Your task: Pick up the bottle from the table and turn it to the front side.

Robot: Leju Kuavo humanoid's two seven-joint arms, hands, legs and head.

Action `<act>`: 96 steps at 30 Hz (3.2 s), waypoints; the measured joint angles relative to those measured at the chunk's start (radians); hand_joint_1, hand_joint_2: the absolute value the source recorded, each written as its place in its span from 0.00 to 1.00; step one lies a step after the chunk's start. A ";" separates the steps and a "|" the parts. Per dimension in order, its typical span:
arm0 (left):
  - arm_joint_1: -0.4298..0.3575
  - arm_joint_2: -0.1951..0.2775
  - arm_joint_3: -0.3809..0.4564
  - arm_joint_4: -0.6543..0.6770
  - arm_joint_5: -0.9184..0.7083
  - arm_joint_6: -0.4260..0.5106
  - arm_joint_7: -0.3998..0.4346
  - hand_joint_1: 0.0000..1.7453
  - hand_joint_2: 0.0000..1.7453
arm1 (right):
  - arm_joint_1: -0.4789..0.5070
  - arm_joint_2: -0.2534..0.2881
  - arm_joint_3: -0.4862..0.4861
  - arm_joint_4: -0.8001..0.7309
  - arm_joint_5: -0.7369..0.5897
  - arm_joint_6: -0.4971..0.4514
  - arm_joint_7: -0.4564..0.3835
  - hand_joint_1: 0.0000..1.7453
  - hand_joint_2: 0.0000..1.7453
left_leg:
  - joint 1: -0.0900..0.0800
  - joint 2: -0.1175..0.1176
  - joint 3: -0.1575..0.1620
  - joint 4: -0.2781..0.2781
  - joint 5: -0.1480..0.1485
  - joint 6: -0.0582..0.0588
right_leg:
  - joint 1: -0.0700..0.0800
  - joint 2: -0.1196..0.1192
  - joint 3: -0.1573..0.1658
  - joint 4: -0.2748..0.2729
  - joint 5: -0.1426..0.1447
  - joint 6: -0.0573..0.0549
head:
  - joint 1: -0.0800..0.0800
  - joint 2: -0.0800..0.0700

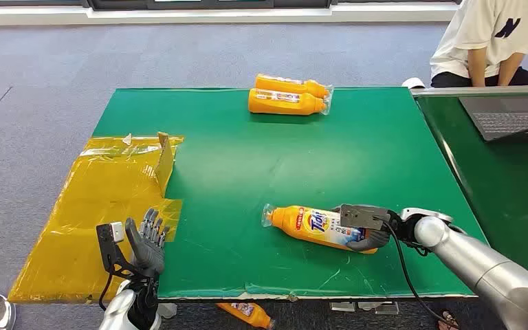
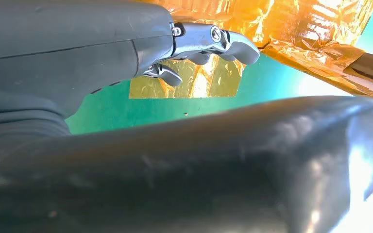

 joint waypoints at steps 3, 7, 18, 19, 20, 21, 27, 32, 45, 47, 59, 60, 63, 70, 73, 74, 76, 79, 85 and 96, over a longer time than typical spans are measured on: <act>-0.003 0.001 -0.001 0.005 0.007 -0.004 0.000 0.00 0.00 | 0.012 0.012 0.001 0.022 0.030 -0.037 -0.033 0.00 1.00 | 0.000 0.001 0.003 0.000 -0.001 0.000 | 0.000 0.001 0.002 0.000 0.000 0.000 | 0.000 0.000; -0.006 0.002 -0.008 0.017 0.019 -0.009 -0.001 0.00 0.00 | 0.068 0.035 -0.007 0.057 0.116 -0.152 -0.087 0.25 1.00 | 0.001 0.003 0.014 -0.001 -0.007 0.000 | 0.002 0.002 0.013 -0.002 -0.006 0.000 | 0.000 0.000; -0.023 -0.001 -0.026 0.029 0.031 -0.026 0.010 0.00 0.00 | 0.253 0.074 -0.177 0.018 0.398 -0.401 -0.070 1.00 1.00 | 0.004 0.014 0.039 -0.001 -0.020 0.000 | 0.007 0.014 0.033 -0.008 -0.013 -0.001 | 0.000 0.000; -0.025 -0.002 -0.027 0.032 0.032 -0.029 0.009 0.00 0.00 | 0.266 0.074 -0.193 0.007 0.411 -0.406 -0.067 1.00 1.00 | 0.004 0.015 0.042 -0.001 -0.020 0.000 | 0.007 0.014 0.034 -0.008 -0.013 -0.001 | 0.000 0.000; -0.027 -0.002 -0.027 0.035 0.032 -0.031 0.009 0.00 0.00 | 0.278 0.074 -0.207 -0.003 0.422 -0.410 -0.065 1.00 1.00 | 0.004 0.015 0.044 -0.001 -0.020 0.000 | 0.007 0.014 0.034 -0.008 -0.013 -0.001 | 0.000 0.000; -0.028 -0.002 -0.027 0.039 0.032 -0.032 0.009 0.00 0.00 | 0.290 0.074 -0.221 -0.013 0.433 -0.413 -0.063 1.00 1.00 | 0.004 0.014 0.044 -0.001 -0.020 0.000 | 0.007 0.014 0.035 -0.009 -0.013 -0.001 | 0.000 0.000; -0.032 -0.003 -0.027 0.054 0.033 -0.037 0.006 0.00 0.00 | 0.343 0.074 -0.280 -0.052 0.461 -0.421 -0.061 1.00 1.00 | 0.004 0.014 0.050 -0.001 -0.026 0.002 | 0.007 0.014 0.042 -0.010 -0.020 0.001 | 0.000 0.000; -0.030 -0.003 -0.027 0.058 0.025 -0.031 -0.010 0.00 0.00 | 0.375 0.087 -0.328 -0.064 0.466 -0.466 -0.098 1.00 1.00 | 0.004 0.013 0.050 -0.001 -0.032 0.003 | 0.007 0.012 0.051 -0.011 -0.025 0.002 | 0.000 0.000; 0.043 -0.017 -0.027 -0.039 -0.158 0.098 -0.088 0.00 0.00 | 0.524 0.251 -0.499 -0.190 0.605 -0.776 -0.158 1.00 1.00 | 0.005 0.007 0.033 -0.001 -0.029 0.000 | 0.006 0.009 0.033 -0.006 -0.023 -0.001 | 0.000 0.000; 0.057 -0.020 -0.027 -0.058 -0.182 0.106 -0.097 0.00 0.00 | 0.531 0.289 -0.525 -0.209 0.598 -0.812 -0.179 1.00 1.00 | 0.005 0.010 0.031 -0.001 -0.028 0.000 | 0.006 0.011 0.030 -0.006 -0.023 -0.001 | 0.000 0.000; 0.125 -0.054 -0.027 -0.193 -0.234 0.084 -0.102 0.00 0.00 | 0.541 0.499 -0.626 -0.279 0.446 -0.791 -0.282 1.00 1.00 | 0.005 0.009 0.027 -0.001 -0.026 -0.003 | 0.006 0.011 0.025 -0.005 -0.022 -0.002 | 0.000 0.000; 0.127 -0.056 -0.027 -0.200 -0.240 0.083 -0.102 0.00 0.00 | 0.546 0.509 -0.633 -0.284 0.435 -0.783 -0.289 1.00 1.00 | 0.005 0.009 0.027 -0.001 -0.026 -0.003 | 0.006 0.011 0.025 -0.005 -0.022 -0.002 | 0.000 0.000; 0.130 -0.061 -0.027 -0.215 -0.248 0.081 -0.102 0.00 0.00 | 0.554 0.531 -0.649 -0.295 0.422 -0.771 -0.298 1.00 1.00 | 0.005 0.009 0.026 -0.001 -0.026 -0.003 | 0.006 0.011 0.025 -0.004 -0.022 -0.002 | 0.000 0.000; 0.135 -0.063 -0.027 -0.231 -0.249 0.080 -0.102 0.00 0.00 | 0.560 0.551 -0.666 -0.306 0.416 -0.764 -0.301 1.00 1.00 | 0.005 0.009 0.026 -0.001 -0.026 -0.003 | 0.006 0.011 0.024 -0.004 -0.022 -0.002 | 0.000 0.000; 0.136 -0.064 -0.029 -0.234 -0.259 0.071 -0.102 0.00 0.00 | 0.561 0.557 -0.675 -0.307 0.359 -0.715 -0.332 1.00 1.00 | 0.005 0.009 0.026 -0.001 -0.026 -0.003 | 0.006 0.011 0.024 -0.005 -0.022 -0.002 | 0.000 0.000; 0.136 -0.064 -0.032 -0.234 -0.264 0.065 -0.102 0.00 0.00 | 0.562 0.561 -0.682 -0.307 0.320 -0.681 -0.355 1.00 1.00 | 0.005 0.009 0.026 -0.001 -0.026 -0.003 | 0.006 0.011 0.024 -0.004 -0.022 -0.002 | 0.000 0.000; 0.135 -0.065 -0.044 -0.234 -0.274 0.054 -0.102 0.00 0.00 | 0.563 0.571 -0.703 -0.307 0.239 -0.607 -0.415 1.00 1.00 | 0.005 0.009 0.025 -0.001 -0.026 -0.003 | 0.006 0.011 0.023 -0.004 -0.022 -0.002 | 0.000 0.000; 0.129 -0.068 -0.068 -0.234 -0.292 0.046 -0.104 0.00 0.25 | 0.560 0.588 -0.731 -0.297 0.164 -0.521 -0.495 1.00 1.00 | 0.005 0.009 0.025 -0.001 -0.026 -0.003 | 0.006 0.011 0.023 -0.004 -0.022 -0.002 | 0.000 0.000; 0.122 -0.074 -0.118 -0.257 -0.379 0.076 -0.105 0.00 1.00 | 0.548 0.629 -0.756 -0.224 0.130 -0.439 -0.559 1.00 1.00 | 0.005 0.009 0.025 -0.001 -0.026 -0.003 | 0.006 0.011 0.023 -0.004 -0.022 -0.002 | 0.000 0.000; 0.109 -0.075 -0.216 -0.313 -0.501 0.066 -0.084 0.00 1.00 | 0.547 0.675 -0.757 -0.120 0.165 -0.433 -0.561 1.00 1.00 | 0.005 0.009 0.024 -0.001 -0.026 -0.003 | 0.005 0.011 0.022 -0.004 -0.022 -0.002 | 0.000 0.000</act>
